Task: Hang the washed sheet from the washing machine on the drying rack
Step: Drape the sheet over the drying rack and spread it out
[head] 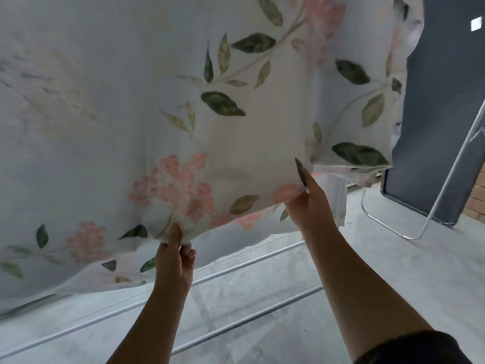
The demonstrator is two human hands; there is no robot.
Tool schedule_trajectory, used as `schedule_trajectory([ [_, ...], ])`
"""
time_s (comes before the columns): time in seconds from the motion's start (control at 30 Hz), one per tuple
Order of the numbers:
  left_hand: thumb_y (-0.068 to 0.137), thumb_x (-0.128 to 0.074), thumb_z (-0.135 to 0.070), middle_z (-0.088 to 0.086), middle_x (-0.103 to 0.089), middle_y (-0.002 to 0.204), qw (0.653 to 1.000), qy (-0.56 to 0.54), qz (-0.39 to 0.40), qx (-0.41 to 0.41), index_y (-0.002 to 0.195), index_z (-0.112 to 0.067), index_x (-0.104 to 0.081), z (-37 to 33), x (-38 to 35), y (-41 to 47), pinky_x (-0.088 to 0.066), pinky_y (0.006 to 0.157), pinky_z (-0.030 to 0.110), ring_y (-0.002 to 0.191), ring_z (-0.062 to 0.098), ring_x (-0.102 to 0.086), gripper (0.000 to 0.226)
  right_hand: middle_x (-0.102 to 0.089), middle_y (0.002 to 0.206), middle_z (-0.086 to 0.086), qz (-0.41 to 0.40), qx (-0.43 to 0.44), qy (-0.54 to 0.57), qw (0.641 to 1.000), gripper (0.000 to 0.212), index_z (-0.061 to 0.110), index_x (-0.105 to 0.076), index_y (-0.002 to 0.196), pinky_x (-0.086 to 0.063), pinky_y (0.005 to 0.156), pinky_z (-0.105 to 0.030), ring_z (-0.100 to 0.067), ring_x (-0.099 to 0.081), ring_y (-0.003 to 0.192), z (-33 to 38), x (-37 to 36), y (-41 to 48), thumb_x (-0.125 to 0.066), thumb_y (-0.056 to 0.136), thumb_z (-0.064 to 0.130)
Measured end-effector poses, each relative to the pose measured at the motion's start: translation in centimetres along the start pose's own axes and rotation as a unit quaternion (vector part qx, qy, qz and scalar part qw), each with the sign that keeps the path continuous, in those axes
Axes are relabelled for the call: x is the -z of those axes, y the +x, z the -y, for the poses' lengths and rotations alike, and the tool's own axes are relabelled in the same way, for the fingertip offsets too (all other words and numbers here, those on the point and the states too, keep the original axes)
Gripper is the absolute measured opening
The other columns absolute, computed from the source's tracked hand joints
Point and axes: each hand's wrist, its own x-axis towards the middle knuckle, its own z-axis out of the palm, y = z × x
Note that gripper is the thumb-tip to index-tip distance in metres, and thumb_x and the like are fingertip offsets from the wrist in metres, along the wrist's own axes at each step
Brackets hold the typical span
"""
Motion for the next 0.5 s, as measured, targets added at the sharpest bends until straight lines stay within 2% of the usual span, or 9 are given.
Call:
schedule_trajectory([
  [0.03, 0.094, -0.053, -0.02, -0.01, -0.049, 0.051, 1.0, -0.012, 0.012, 0.003, 0.084, -0.021, -0.053, 0.4, -0.2, 0.2, -0.026, 0.034, 0.014, 0.036, 0.002, -0.036, 0.01, -0.07, 0.092, -0.009, 0.002, -0.008, 0.006, 1.0, 0.025, 0.011, -0.071, 0.097, -0.055, 0.081, -0.037, -0.025, -0.064, 0.089, 0.0, 0.3, 0.3, -0.054, 0.082, 0.022],
  [0.1, 0.094, -0.052, -0.016, -0.01, -0.055, 0.059, 0.998, -0.037, 0.041, 0.019, 0.087, -0.021, -0.055, 1.3, -0.6, 0.6, -0.029, 0.034, 0.013, 0.037, 0.002, -0.039, 0.01, -0.069, 0.104, -0.007, 0.014, -0.016, 0.015, 1.0, 0.025, 0.012, -0.073, 0.096, -0.048, 0.098, -0.038, -0.024, -0.06, 0.109, -0.4, 1.2, 0.7, -0.054, 0.083, 0.02],
  [0.13, 0.094, -0.051, -0.013, -0.009, -0.056, 0.062, 0.997, -0.056, 0.052, 0.024, 0.088, -0.02, -0.056, 1.7, -0.5, 1.2, -0.029, 0.034, 0.013, 0.037, 0.002, -0.039, 0.01, -0.069, 0.106, -0.006, 0.019, -0.017, 0.002, 1.0, 0.025, 0.012, -0.073, 0.096, -0.045, 0.101, -0.039, -0.022, -0.06, 0.111, -0.8, 1.6, 1.0, -0.054, 0.082, 0.019],
  [0.2, 0.094, -0.051, -0.01, -0.008, -0.058, 0.066, 0.995, -0.08, 0.052, 0.022, 0.091, -0.019, -0.058, 2.1, -0.6, 2.1, -0.03, 0.033, 0.011, 0.036, 0.002, -0.041, 0.012, -0.069, 0.102, -0.004, 0.006, -0.015, -0.058, 0.998, 0.024, 0.013, -0.071, 0.101, -0.048, 0.097, -0.037, -0.018, -0.063, 0.103, -1.0, 2.1, 1.4, -0.055, 0.083, 0.016],
  [0.3, 0.093, -0.052, -0.007, -0.008, -0.061, 0.065, 0.996, -0.081, 0.024, 0.0, 0.092, -0.017, -0.059, 2.8, -0.4, 3.1, -0.035, 0.035, 0.01, 0.039, 0.001, -0.047, 0.012, -0.062, 0.095, -0.004, -0.06, 0.004, -0.162, 0.985, 0.026, 0.003, -0.056, 0.117, -0.045, 0.097, -0.038, -0.021, -0.056, 0.098, -1.0, 3.6, 1.7, -0.052, 0.093, 0.012],
  [0.4, 0.092, -0.054, -0.005, -0.006, -0.065, 0.063, 0.996, -0.083, -0.001, -0.028, 0.094, -0.014, -0.06, 3.1, 0.2, 3.8, -0.046, 0.046, 0.011, 0.047, 0.002, -0.055, 0.011, -0.062, 0.089, 0.001, -0.095, 0.026, -0.224, 0.97, 0.009, 0.012, -0.057, 0.102, -0.042, 0.079, -0.028, -0.016, -0.055, 0.087, -1.0, 5.1, 1.4, -0.051, 0.095, 0.013],
  [0.5, 0.09, -0.057, -0.005, -0.003, -0.064, 0.069, 0.997, -0.061, -0.027, -0.045, 0.094, -0.011, -0.06, 3.2, 1.0, 4.5, -0.05, 0.051, 0.014, 0.051, 0.004, -0.059, 0.008, -0.059, 0.087, 0.0, -0.114, 0.024, -0.267, 0.957, 0.007, 0.019, -0.059, 0.094, -0.042, 0.08, -0.029, -0.016, -0.052, 0.087, -1.1, 5.9, 1.1, -0.053, 0.095, 0.016],
])
